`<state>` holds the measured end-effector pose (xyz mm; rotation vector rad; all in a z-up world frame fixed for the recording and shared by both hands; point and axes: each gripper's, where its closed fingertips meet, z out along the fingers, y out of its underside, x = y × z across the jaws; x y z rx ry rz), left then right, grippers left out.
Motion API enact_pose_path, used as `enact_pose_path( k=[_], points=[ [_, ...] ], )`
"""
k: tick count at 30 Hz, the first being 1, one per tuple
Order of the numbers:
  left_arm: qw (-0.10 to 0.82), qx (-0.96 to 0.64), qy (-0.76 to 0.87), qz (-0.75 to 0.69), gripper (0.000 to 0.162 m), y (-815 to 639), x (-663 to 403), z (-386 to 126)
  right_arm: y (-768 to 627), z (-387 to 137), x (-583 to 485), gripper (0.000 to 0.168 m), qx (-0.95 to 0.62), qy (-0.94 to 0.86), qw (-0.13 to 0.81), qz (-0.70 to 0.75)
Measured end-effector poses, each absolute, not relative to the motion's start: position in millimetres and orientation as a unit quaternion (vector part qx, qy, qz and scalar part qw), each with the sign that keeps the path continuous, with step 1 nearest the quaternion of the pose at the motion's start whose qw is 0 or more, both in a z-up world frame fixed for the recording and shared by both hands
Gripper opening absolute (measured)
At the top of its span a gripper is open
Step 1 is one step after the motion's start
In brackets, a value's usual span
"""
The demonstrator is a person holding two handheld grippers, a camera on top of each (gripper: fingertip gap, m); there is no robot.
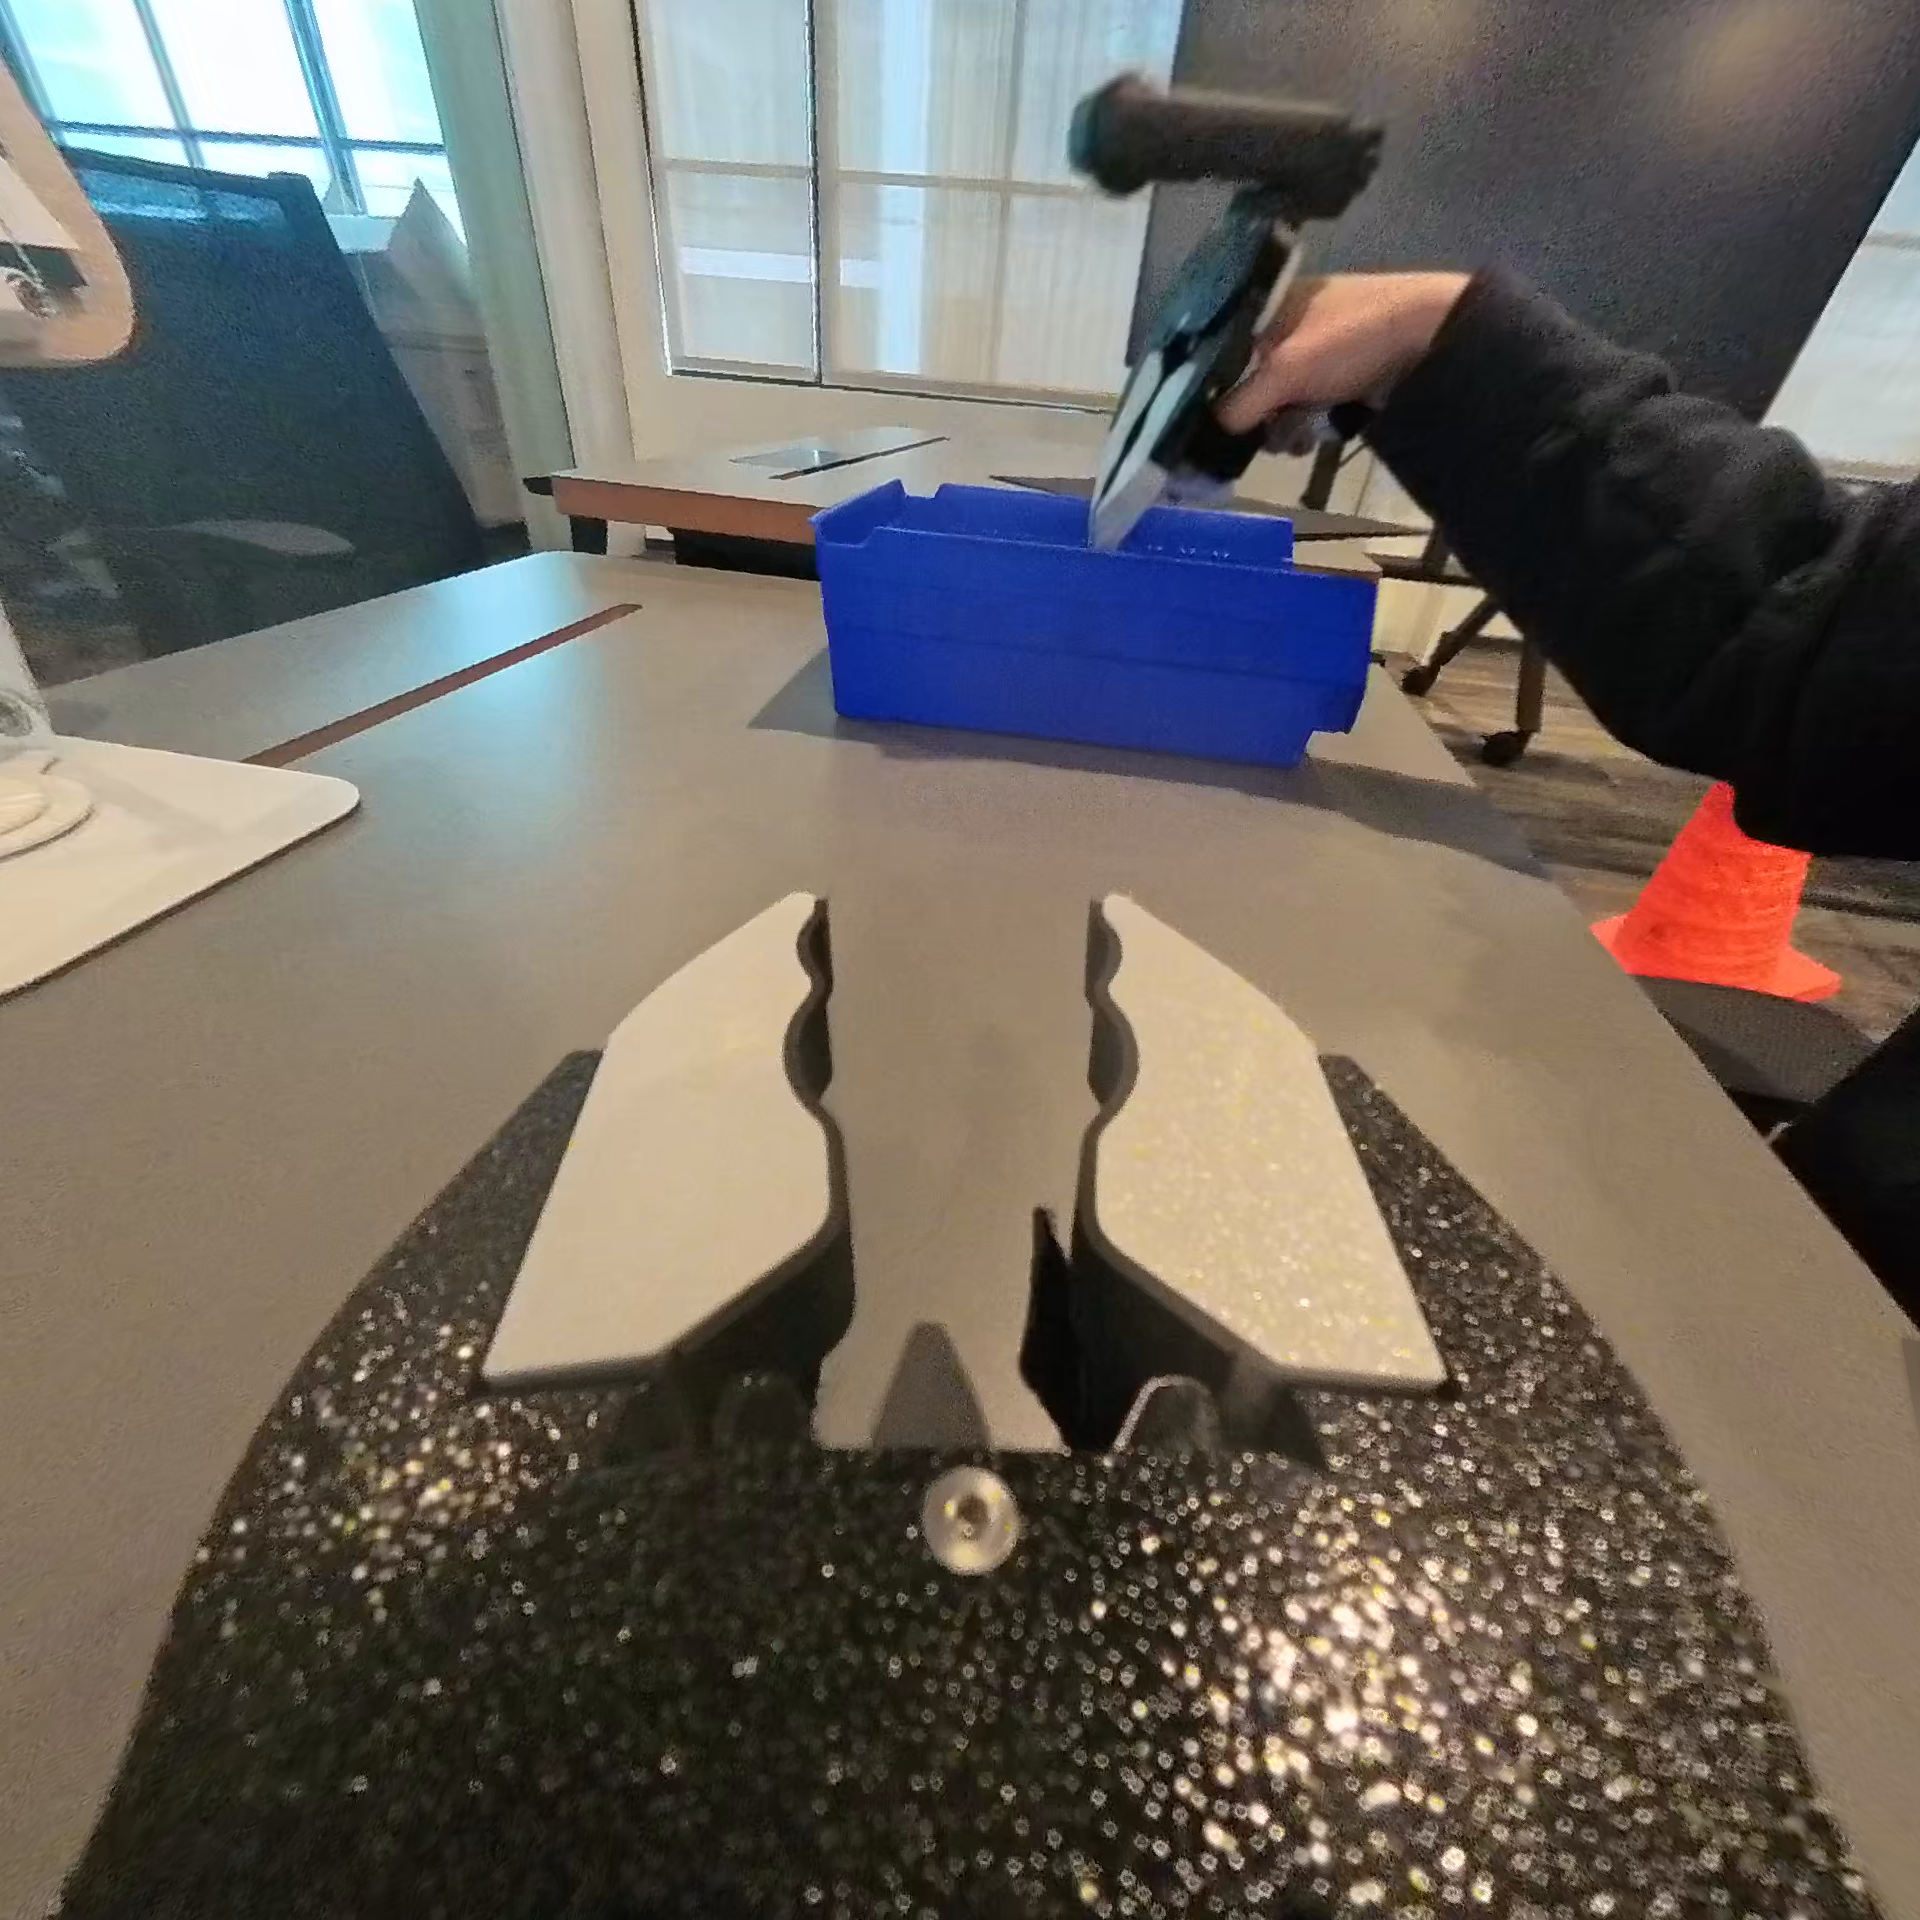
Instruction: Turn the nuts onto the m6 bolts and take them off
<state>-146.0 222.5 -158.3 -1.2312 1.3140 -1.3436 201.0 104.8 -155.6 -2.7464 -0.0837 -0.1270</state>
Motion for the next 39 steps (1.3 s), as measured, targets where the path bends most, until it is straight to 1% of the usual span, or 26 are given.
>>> enact_pose_path(
  k=[3,7,12,16,18,20,22,25,26,28,30,31,33,34,39],
  points=[
    [0.436,-0.492,0.536,-0.529,0.046,220,-145,-160,94,-196,215,0.005,-0.993,-0.011,0.118,-0.027],
    [0.44,-0.492,0.535,-0.528,0.044,221,-145,-160,88,-227,227,0.006,-0.998,-0.002,0.064,-0.02],
    [0.439,-0.491,0.528,-0.536,0.042,222,-147,-158,87,-241,230,0.006,-0.999,0.007,0.036,-0.005],
    [0.44,-0.49,0.526,-0.539,0.041,222,-147,-157,90,-246,226,0.006,-0.999,0.008,0.039,0.007],
    [0.441,-0.489,0.525,-0.539,0.041,222,-147,-157,93,-246,223,0.022,-0.999,0.011,0.051,0.016],
    [0.444,-0.487,0.525,-0.539,0.038,222,-148,-156,96,-240,226,0.027,-0.998,0.021,0.065,0.007],
    [0.446,-0.485,0.524,-0.539,0.037,222,-148,-155,99,-222,233,0.027,-0.995,0.025,0.091,-0.028],
    [0.445,-0.489,0.521,-0.54,0.037,223,-148,-156,110,-168,230,0.028,-0.981,0.01,0.17,-0.095],
    [0.444,-0.491,0.519,-0.541,0.037,224,-148,-156,115,-145,221,0.028,-0.971,-0.003,0.21,-0.112],
    [0.445,-0.496,0.513,-0.541,0.037,227,-148,-155,135,-99,186,0.025,-0.938,-0.046,0.32,-0.126],
    [0.449,-0.501,0.507,-0.539,0.034,230,-149,-155,156,-62,133,0.018,-0.888,-0.105,0.435,-0.101],
    [0.452,-0.503,0.503,-0.538,0.032,231,-149,-155,165,-52,106,0.017,-0.865,-0.133,0.477,-0.083],
    [0.461,-0.511,0.495,-0.531,0.029,235,-150,-155,181,-48,62,0.018,-0.827,-0.166,0.533,-0.061],
    [0.465,-0.515,0.492,-0.526,0.027,237,-150,-155,190,-52,45,0.02,-0.813,-0.174,0.554,-0.053],
    [0.476,-0.523,0.487,-0.513,0.025,241,-151,-156,235,-105,-16,0.024,-0.763,-0.159,0.626,0.016]
  ],
)
